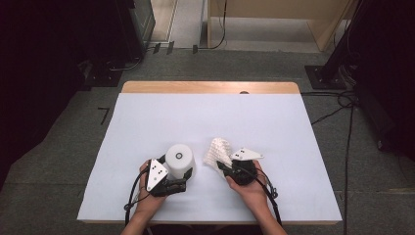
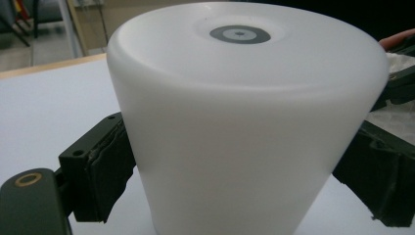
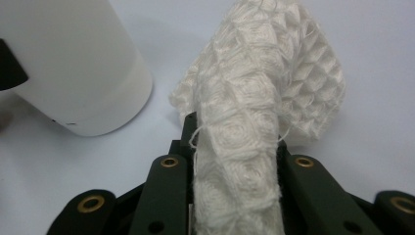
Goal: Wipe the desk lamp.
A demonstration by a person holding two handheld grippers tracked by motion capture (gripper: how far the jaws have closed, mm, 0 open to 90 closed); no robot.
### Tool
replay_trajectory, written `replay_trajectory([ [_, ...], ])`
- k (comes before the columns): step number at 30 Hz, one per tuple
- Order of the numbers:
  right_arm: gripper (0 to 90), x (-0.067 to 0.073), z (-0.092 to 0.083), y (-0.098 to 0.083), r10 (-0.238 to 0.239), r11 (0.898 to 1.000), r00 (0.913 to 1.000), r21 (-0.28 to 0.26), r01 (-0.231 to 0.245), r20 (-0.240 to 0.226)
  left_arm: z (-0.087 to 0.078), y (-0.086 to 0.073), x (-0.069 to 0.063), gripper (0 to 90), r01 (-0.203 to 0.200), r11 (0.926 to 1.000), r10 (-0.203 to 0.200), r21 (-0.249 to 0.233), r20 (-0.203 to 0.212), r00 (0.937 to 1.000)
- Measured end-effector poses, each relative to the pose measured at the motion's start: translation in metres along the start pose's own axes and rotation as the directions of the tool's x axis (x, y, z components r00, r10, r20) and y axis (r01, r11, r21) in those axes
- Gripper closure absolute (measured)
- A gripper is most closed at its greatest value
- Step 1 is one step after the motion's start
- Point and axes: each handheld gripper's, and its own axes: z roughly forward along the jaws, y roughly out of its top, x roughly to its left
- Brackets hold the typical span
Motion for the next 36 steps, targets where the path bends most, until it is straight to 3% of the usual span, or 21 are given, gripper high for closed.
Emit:
replay_trajectory([
  [5, 67.9, -0.003, 0.000, 0.001, 0.011, 1.000, 0.9999, 0.003, -0.011, 0.009, 0.001, 0.000, -0.007, 0.0, 0.021, 0.9989, -0.020, 0.041, -0.039, 0.9990],
  [7, 66.2, -0.004, 0.000, 0.001, 0.012, 1.000, 0.9998, -0.004, -0.012, 0.017, 0.004, 0.002, -0.012, 0.0, 0.043, 0.9979, -0.039, 0.049, -0.083, 0.9958],
  [8, 65.3, -0.005, 0.000, 0.001, 0.013, 1.000, 0.9997, -0.008, -0.013, 0.022, 0.007, 0.003, -0.016, 0.0, 0.069, 0.9953, -0.060, 0.068, -0.121, 0.9908],
  [10, 71.3, -0.004, 0.000, 0.001, 0.019, 1.000, 0.9995, -0.005, -0.019, 0.024, 0.012, 0.003, -0.020, 0.0, 0.088, 0.9921, -0.072, 0.090, -0.166, 0.9835],
  [12, 76.1, -0.001, 0.000, 0.000, -0.004, 1.000, 0.9996, -0.002, 0.004, 0.030, 0.014, 0.004, -0.022, 1.4, 0.105, 0.9869, -0.081, 0.123, -0.182, 0.9799],
  [13, 76.1, -0.001, 0.000, 0.000, -0.004, 1.000, 0.9996, -0.002, 0.004, 0.030, 0.014, 0.004, -0.022, 6.1, 0.105, 0.9869, -0.081, 0.123, -0.182, 0.9799],
  [14, 77.6, 0.005, -0.001, 0.000, -0.035, 0.999, 0.9982, -0.017, 0.036, 0.048, 0.013, 0.004, -0.023, 8.2, 0.103, 0.9878, -0.078, 0.117, -0.200, 0.9767],
  [16, 77.9, 0.008, -0.003, 0.001, -0.045, 0.999, 0.9979, -0.028, 0.046, 0.048, 0.012, 0.005, -0.023, 8.5, 0.093, 0.9891, -0.069, 0.114, -0.198, 0.9777],
  [17, 78.1, 0.014, -0.008, 0.004, -0.071, 0.996, 0.9960, -0.058, 0.074, 0.054, 0.012, 0.005, -0.020, 8.5, 0.061, 0.9910, -0.039, 0.119, -0.176, 0.9836],
  [18, 78.1, 0.014, -0.008, 0.004, -0.071, 0.996, 0.9960, -0.058, 0.074, 0.054, 0.012, 0.005, -0.020, 8.6, 0.061, 0.9910, -0.039, 0.119, -0.176, 0.9836],
  [19, 78.2, 0.022, -0.011, 0.006, -0.102, 0.990, 0.9935, -0.090, 0.106, 0.050, 0.012, 0.006, -0.016, 8.6, 0.049, 0.9926, -0.033, 0.111, -0.141, 0.9895],
  [20, 78.1, 0.025, -0.011, 0.006, -0.108, 0.989, 0.9931, -0.095, 0.112, 0.046, 0.012, 0.006, -0.016, 8.6, 0.049, 0.9926, -0.033, 0.111, -0.141, 0.9895],
  [21, 78.2, 0.029, -0.010, 0.006, -0.121, 0.988, 0.9917, -0.094, 0.124, 0.043, 0.007, 0.009, -0.009, 8.6, 0.083, 0.9939, -0.076, 0.073, -0.086, 0.9934],
  [22, 78.2, 0.029, -0.010, 0.006, -0.121, 0.988, 0.9917, -0.094, 0.124, 0.043, 0.007, 0.009, -0.009, 8.6, 0.083, 0.9939, -0.076, 0.073, -0.086, 0.9934],
  [23, 78.1, 0.037, -0.004, 0.004, -0.148, 0.986, 0.9883, -0.073, 0.150, 0.039, 0.002, 0.013, -0.003, 8.6, 0.110, 0.9933, -0.108, 0.035, -0.051, 0.9928],
  [24, 78.1, 0.040, -0.002, 0.003, -0.156, 0.985, 0.9869, -0.064, 0.159, 0.040, 0.000, 0.015, 0.000, 8.6, 0.113, 0.9933, -0.113, 0.023, -0.025, 0.9933],
  [28, 78.2, 0.049, 0.003, 0.000, -0.161, 0.985, 0.9869, -0.055, 0.161, 0.006, -0.004, 0.020, 0.002, 8.6, 0.094, 0.9955, -0.094, 0.004, 0.040, 0.9947],
  [30, 78.2, 0.056, 0.002, 0.003, -0.169, 0.983, 0.9851, -0.079, 0.166, -0.031, -0.005, 0.021, 0.000, 8.6, 0.082, 0.9967, -0.081, 0.000, 0.087, 0.9929],
  [31, 78.3, 0.059, -0.001, 0.005, -0.173, 0.981, 0.9837, -0.095, 0.168, -0.049, -0.004, 0.021, -0.002, 8.6, 0.075, 0.9972, -0.075, 0.003, 0.092, 0.9929],
  [34, 78.3, 0.063, -0.009, 0.011, -0.178, 0.976, 0.9831, -0.138, 0.170, -0.045, -0.001, 0.019, -0.005, 8.6, 0.077, 0.9968, -0.079, 0.021, 0.097, 0.9922],
  [36, 78.3, 0.059, -0.022, 0.018, -0.154, 0.971, 0.9857, -0.197, 0.137, -0.070, 0.002, 0.017, -0.008, 8.6, 0.052, 0.9974, -0.057, 0.050, 0.104, 0.9929],
])
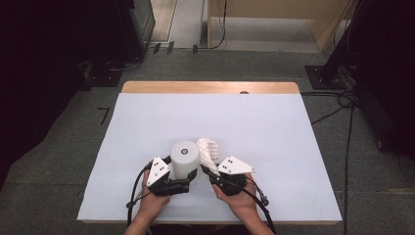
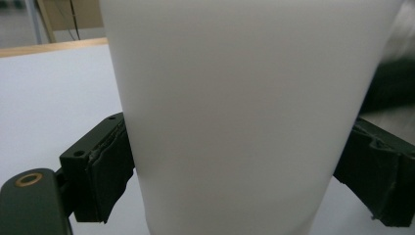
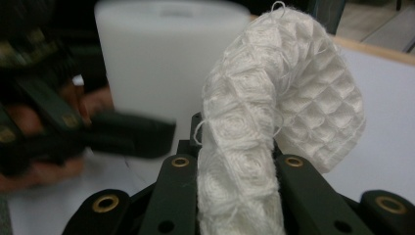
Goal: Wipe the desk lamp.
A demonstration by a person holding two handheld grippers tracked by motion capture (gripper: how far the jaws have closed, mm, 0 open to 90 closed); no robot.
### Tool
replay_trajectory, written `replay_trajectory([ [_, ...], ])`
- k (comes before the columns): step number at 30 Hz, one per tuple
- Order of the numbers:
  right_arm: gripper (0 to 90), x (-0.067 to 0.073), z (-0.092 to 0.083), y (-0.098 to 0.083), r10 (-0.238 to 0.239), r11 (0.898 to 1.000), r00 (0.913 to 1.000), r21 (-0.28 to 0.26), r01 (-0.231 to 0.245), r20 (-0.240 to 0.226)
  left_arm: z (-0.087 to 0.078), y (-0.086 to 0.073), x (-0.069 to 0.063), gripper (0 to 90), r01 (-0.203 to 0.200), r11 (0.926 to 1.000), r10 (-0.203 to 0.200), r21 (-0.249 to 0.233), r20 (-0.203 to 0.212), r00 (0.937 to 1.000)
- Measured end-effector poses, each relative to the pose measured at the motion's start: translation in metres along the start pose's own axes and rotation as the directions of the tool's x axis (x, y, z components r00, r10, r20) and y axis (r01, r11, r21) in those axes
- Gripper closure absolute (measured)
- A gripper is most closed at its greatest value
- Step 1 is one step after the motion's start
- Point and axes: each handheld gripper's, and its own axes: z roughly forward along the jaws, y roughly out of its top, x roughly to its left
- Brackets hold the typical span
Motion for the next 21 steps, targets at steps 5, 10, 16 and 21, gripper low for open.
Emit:
replay_trajectory([
  [5, 78.2, -0.001, -0.012, 0.011, -0.002, 0.998, 0.9999, -0.055, 0.001, -0.011, 0.003, 0.000, -0.005, 8.6, -0.007, 0.9999, 0.007, 0.007, 0.003, 1.0000],
  [10, 78.2, -0.003, 0.002, -0.003, 0.010, 1.000, 0.9996, 0.015, -0.009, -0.026, -0.002, 0.003, 0.001, 8.6, 0.008, 0.9999, -0.008, -0.009, -0.005, 1.0000],
  [16, 78.1, 0.000, 0.022, -0.018, 0.017, 0.991, 0.9977, 0.134, -0.008, -0.066, -0.008, 0.005, 0.012, 8.6, 0.031, 0.9990, -0.032, -0.030, -0.024, 0.9992],
  [21, 78.2, 0.000, 0.018, -0.012, 0.018, 0.995, 0.9978, 0.101, -0.012, -0.063, -0.006, 0.004, 0.011, 8.6, 0.026, 0.9993, -0.026, -0.027, -0.004, 0.9996],
])
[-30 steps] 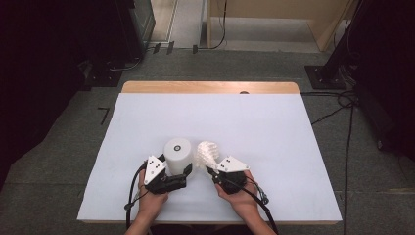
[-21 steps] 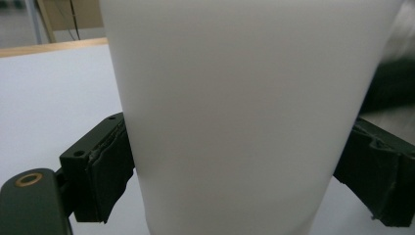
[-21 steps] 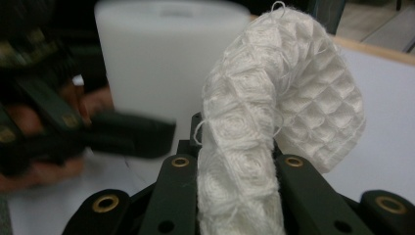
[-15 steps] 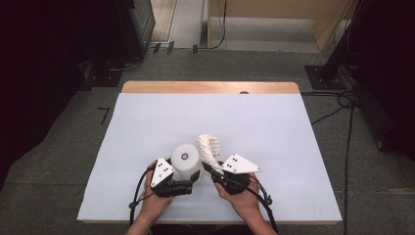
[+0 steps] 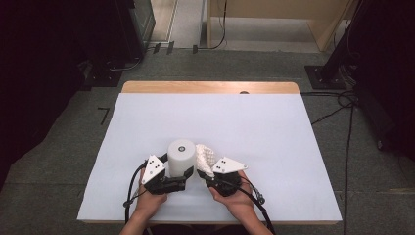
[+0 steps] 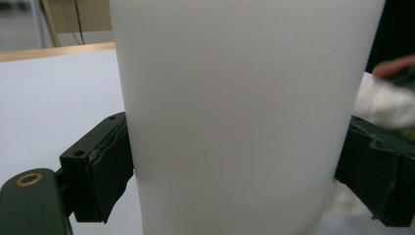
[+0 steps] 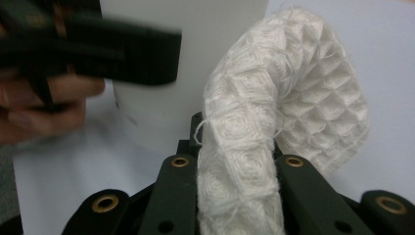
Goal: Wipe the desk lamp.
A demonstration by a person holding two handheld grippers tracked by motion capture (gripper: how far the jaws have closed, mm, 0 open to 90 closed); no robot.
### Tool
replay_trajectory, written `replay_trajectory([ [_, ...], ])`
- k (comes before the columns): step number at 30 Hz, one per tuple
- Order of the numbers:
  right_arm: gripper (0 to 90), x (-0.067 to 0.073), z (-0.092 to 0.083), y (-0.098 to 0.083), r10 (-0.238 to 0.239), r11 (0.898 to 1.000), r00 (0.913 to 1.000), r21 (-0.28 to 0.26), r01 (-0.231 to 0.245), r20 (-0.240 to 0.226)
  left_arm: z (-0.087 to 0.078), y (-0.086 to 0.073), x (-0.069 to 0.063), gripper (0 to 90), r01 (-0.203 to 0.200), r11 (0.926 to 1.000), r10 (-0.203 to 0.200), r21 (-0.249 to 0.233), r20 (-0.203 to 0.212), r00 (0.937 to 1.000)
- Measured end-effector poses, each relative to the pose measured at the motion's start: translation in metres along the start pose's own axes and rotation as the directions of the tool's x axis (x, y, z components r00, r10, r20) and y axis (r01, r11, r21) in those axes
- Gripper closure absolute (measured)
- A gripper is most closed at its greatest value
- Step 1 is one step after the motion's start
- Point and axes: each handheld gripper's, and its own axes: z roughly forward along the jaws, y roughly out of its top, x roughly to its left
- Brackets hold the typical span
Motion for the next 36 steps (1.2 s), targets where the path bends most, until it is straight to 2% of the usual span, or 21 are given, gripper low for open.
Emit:
replay_trajectory([
  [2, 78.2, -0.001, -0.004, 0.003, 0.002, 1.000, 1.0000, -0.025, -0.002, 0.003, 0.002, -0.001, -0.002, 8.6, -0.019, 0.9998, 0.019, 0.004, 0.000, 0.9998],
  [5, 78.2, -0.003, -0.022, 0.014, -0.010, 0.992, 0.9999, -0.126, 0.011, 0.012, 0.007, -0.006, -0.004, 8.6, -0.038, 0.9991, 0.038, 0.021, -0.005, 0.9993],
  [8, 78.1, -0.007, -0.027, 0.016, -0.014, 0.990, 0.9987, -0.138, 0.020, 0.048, 0.011, -0.010, -0.004, 8.6, -0.052, 0.9979, 0.053, 0.037, -0.021, 0.9984],
  [12, 78.1, -0.019, -0.026, 0.009, 0.027, 0.993, 0.9967, -0.116, -0.018, 0.076, 0.015, -0.014, -0.003, 8.5, -0.075, 0.9946, 0.078, 0.071, -0.033, 0.9964],
  [15, 78.0, -0.022, -0.024, 0.005, 0.032, 0.995, 0.9957, -0.101, -0.023, 0.087, 0.014, -0.015, -0.004, 8.4, -0.076, 0.9949, 0.079, 0.066, -0.041, 0.9960],
  [16, 77.9, -0.022, -0.023, 0.004, 0.033, 0.995, 0.9956, -0.094, -0.025, 0.088, 0.015, -0.015, -0.005, 8.4, -0.067, 0.9956, 0.070, 0.067, -0.045, 0.9965],
  [18, 77.2, -0.025, -0.019, 0.001, 0.026, 0.997, 0.9952, -0.079, -0.019, 0.095, 0.012, -0.014, -0.007, 3.6, -0.018, 0.9994, 0.020, 0.030, -0.059, 0.9981],
  [19, 77.2, -0.025, -0.019, 0.001, 0.026, 0.997, 0.9952, -0.079, -0.019, 0.095, 0.012, -0.014, -0.007, 1.3, -0.018, 0.9994, 0.020, 0.030, -0.059, 0.9981],
  [20, 76.6, -0.026, -0.018, -0.001, 0.025, 0.997, 0.9946, -0.074, -0.017, 0.101, 0.012, -0.013, -0.010, 1.3, 0.002, 0.9997, 0.000, 0.023, -0.084, 0.9964],
  [21, 76.0, -0.028, -0.015, -0.004, 0.025, 0.999, 0.9912, -0.049, -0.019, 0.130, 0.013, -0.012, -0.015, 0.6, 0.013, 0.9995, -0.010, 0.028, -0.093, 0.9956],
  [23, 76.1, -0.029, -0.012, -0.006, 0.021, 0.999, 0.9885, -0.032, -0.016, 0.150, 0.015, -0.012, -0.022, 0.6, 0.004, 0.9988, 0.004, 0.048, -0.154, 0.9881],
  [24, 76.1, -0.029, -0.012, -0.006, 0.021, 0.999, 0.9885, -0.032, -0.016, 0.150, 0.015, -0.012, -0.022, 0.5, 0.004, 0.9988, 0.004, 0.048, -0.154, 0.9881],
  [25, 76.3, -0.030, -0.010, -0.009, 0.011, 1.000, 0.9821, -0.020, -0.007, 0.188, 0.017, -0.013, -0.026, 0.5, 0.000, 0.9983, 0.010, 0.059, -0.179, 0.9838],
  [26, 76.3, -0.030, -0.010, -0.009, 0.011, 1.000, 0.9821, -0.020, -0.007, 0.188, 0.018, -0.013, -0.028, 0.5, 0.002, 0.9982, 0.010, 0.060, -0.198, 0.9801],
  [27, 76.5, -0.030, -0.011, -0.009, 0.007, 1.000, 0.9732, -0.018, -0.003, 0.230, 0.019, -0.014, -0.032, 0.5, 0.008, 0.9980, 0.008, 0.062, -0.243, 0.9701],
  [28, 76.5, -0.031, -0.011, -0.009, 0.007, 1.000, 0.9698, -0.023, -0.002, 0.244, 0.019, -0.014, -0.032, 0.8, 0.013, 0.9977, 0.004, 0.067, -0.252, 0.9678],
  [30, 76.4, -0.032, -0.012, -0.010, 0.017, 1.000, 0.9639, -0.027, -0.010, 0.266, 0.021, -0.015, -0.031, 3.3, 0.017, 0.9969, 0.003, 0.077, -0.245, 0.9695],
  [31, 76.4, -0.032, -0.012, -0.010, 0.017, 1.000, 0.9639, -0.027, -0.010, 0.266, 0.021, -0.015, -0.031, 4.3, 0.017, 0.9969, 0.003, 0.077, -0.245, 0.9695],
  [32, 76.0, -0.034, -0.012, -0.011, 0.019, 1.000, 0.9681, -0.027, -0.013, 0.250, 0.021, -0.015, -0.030, 6.8, 0.018, 0.9972, 0.000, 0.073, -0.238, 0.9713],
  [34, 76.0, -0.035, -0.011, -0.011, 0.024, 0.999, 0.9710, -0.026, -0.019, 0.238, 0.019, -0.013, -0.031, 8.3, 0.002, 0.9976, 0.015, 0.070, -0.243, 0.9700],
  [36, 76.1, -0.032, -0.007, -0.013, 0.028, 0.999, 0.9782, -0.020, -0.025, 0.206, 0.019, -0.013, -0.029, 8.6, -0.018, 0.9968, 0.035, 0.078, -0.222, 0.9744],
])
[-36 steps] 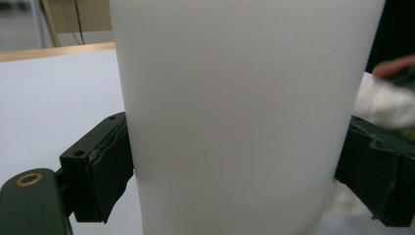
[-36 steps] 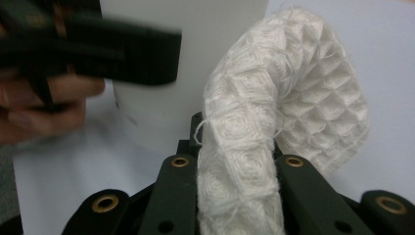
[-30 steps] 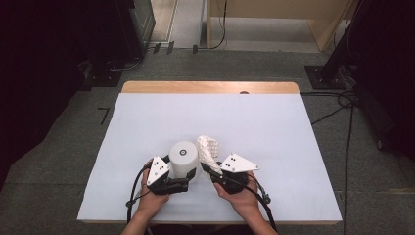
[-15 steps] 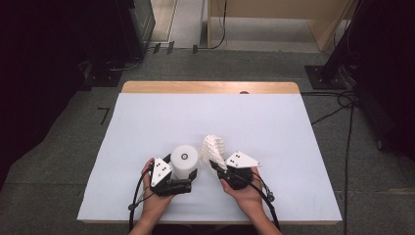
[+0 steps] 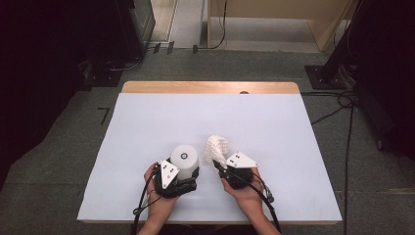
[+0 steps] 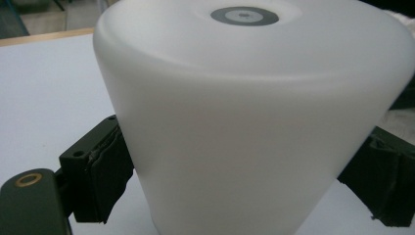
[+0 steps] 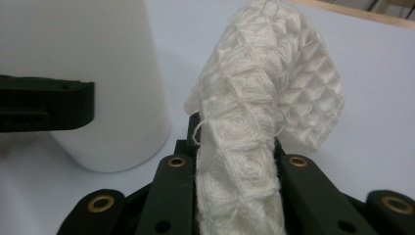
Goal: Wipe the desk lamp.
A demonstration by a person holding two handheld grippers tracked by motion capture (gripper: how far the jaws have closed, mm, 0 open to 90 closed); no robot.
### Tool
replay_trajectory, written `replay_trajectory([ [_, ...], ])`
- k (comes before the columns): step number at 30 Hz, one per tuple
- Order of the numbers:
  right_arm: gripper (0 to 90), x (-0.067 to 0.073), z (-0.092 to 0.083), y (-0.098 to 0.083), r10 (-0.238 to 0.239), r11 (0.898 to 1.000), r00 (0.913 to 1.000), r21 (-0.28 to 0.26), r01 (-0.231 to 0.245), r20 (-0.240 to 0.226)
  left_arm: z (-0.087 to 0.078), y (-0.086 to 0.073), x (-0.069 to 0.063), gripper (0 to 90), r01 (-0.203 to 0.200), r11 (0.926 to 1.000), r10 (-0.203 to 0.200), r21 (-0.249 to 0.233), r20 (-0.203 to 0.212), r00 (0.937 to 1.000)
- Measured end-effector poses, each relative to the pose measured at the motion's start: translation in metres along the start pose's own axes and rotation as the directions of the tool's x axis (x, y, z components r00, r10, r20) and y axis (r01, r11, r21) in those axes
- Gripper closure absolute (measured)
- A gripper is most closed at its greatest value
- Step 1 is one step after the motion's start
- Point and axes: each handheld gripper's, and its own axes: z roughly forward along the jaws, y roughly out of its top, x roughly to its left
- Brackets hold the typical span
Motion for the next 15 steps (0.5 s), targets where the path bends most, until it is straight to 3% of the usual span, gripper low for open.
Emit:
replay_trajectory([
  [3, 76.2, 0.005, 0.003, -0.001, -0.007, 1.000, 0.9996, 0.011, 0.007, -0.028, -0.001, 0.001, 0.005, 8.6, -0.001, 1.0000, 0.001, 0.006, 0.024, 0.9997],
  [5, 76.2, 0.013, 0.007, -0.003, -0.025, 0.999, 0.9983, 0.030, 0.027, -0.053, -0.003, 0.004, 0.014, 8.7, 0.027, 0.9996, -0.026, -0.007, 0.073, 0.9970],
  [6, 76.2, 0.013, 0.007, -0.003, -0.025, 0.999, 0.9983, 0.030, 0.027, -0.053, -0.003, 0.004, 0.014, 8.7, 0.027, 0.9996, -0.026, -0.007, 0.073, 0.9970],
  [8, 76.2, 0.020, 0.011, -0.004, -0.038, 0.998, 0.9950, 0.049, 0.042, -0.093, -0.006, 0.008, 0.021, 8.7, 0.051, 0.9983, -0.047, -0.029, 0.129, 0.9905],
  [11, 76.2, 0.025, 0.011, -0.002, -0.019, 0.999, 0.9858, 0.047, 0.027, -0.167, -0.011, 0.013, 0.030, 8.7, 0.073, 0.9961, -0.062, -0.049, 0.196, 0.9786],
  [15, 76.4, 0.029, 0.004, 0.007, -0.020, 1.000, 0.9809, 0.010, 0.022, -0.194, -0.010, 0.012, 0.031, 8.7, 0.061, 0.9972, -0.051, -0.043, 0.207, 0.9771],
])
